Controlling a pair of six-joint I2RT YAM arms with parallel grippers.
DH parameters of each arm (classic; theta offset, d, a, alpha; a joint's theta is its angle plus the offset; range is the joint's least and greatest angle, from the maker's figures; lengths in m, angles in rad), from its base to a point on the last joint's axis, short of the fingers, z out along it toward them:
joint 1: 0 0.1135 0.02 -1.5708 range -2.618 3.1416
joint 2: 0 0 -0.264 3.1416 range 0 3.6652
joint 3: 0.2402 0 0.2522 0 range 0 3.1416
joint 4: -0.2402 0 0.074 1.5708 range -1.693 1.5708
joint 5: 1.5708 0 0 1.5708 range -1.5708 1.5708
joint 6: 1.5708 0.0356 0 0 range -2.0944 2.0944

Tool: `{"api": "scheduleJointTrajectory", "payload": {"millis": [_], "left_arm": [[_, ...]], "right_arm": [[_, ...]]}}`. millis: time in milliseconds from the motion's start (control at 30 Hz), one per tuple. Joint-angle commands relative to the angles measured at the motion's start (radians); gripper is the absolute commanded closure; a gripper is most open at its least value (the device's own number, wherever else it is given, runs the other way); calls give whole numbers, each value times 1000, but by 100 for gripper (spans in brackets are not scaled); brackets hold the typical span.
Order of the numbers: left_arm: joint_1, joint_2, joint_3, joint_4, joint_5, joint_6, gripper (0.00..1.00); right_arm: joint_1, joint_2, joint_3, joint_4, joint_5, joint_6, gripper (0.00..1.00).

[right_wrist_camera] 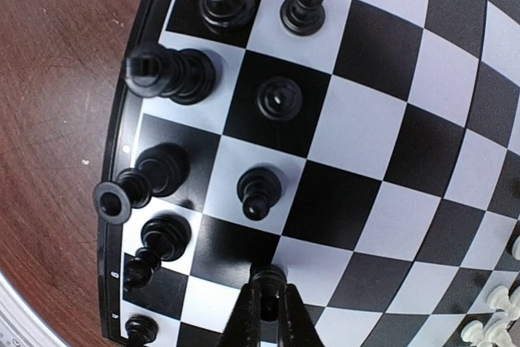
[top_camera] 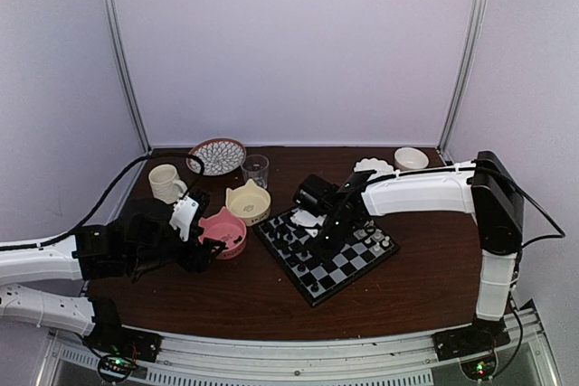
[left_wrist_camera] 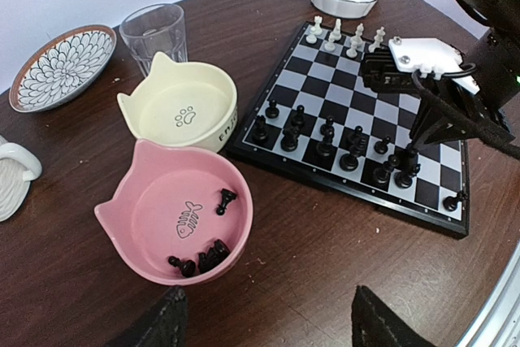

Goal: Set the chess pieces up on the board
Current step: Move the pawn to c7.

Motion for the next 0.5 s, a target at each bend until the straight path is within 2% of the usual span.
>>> {"api": "scheduleJointTrajectory", "payload": {"millis": [0, 467], "left_arm": [[1, -2, 31, 22, 1, -11, 30], [1, 19, 36, 32, 10, -11, 30]], "right_arm": [[5, -11, -2, 25, -22, 7, 96], [16, 5, 14, 31, -42, 0, 96]]}}
